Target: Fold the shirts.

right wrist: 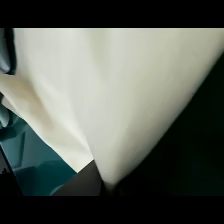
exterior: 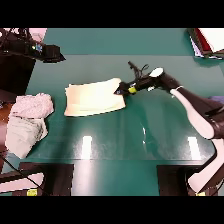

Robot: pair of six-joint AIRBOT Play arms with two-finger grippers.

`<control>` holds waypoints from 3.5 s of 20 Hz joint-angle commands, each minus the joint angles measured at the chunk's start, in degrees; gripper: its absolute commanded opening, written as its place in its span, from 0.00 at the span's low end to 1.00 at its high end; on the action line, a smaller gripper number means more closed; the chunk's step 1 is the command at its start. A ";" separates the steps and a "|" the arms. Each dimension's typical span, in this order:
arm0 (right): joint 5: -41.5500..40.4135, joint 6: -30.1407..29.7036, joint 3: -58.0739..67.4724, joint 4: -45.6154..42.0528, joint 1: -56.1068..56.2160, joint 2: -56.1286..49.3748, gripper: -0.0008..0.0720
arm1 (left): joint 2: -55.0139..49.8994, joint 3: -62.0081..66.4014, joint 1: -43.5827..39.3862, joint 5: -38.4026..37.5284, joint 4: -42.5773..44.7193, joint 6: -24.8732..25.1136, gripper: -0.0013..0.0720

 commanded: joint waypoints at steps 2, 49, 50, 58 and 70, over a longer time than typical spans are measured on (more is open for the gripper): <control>1.20 -0.22 -2.84 -5.49 -7.58 11.26 0.03 | -0.02 -0.02 -0.04 -1.95 -1.86 -0.24 0.05; 16.90 2.84 -6.05 -41.70 -91.60 39.04 0.38 | -0.15 -0.02 -15.04 8.22 -3.76 0.87 0.05; 16.57 2.84 -7.37 -41.59 -93.81 39.54 0.72 | -0.15 -0.02 -15.04 8.24 -3.63 0.87 0.05; 15.39 3.32 -10.82 -17.88 -97.72 40.11 0.82 | -0.15 0.00 -15.04 8.50 -2.95 0.87 0.05; 14.78 3.02 -10.75 -9.22 -45.66 39.58 0.03 | -0.13 0.00 -14.97 10.21 -3.10 0.83 0.05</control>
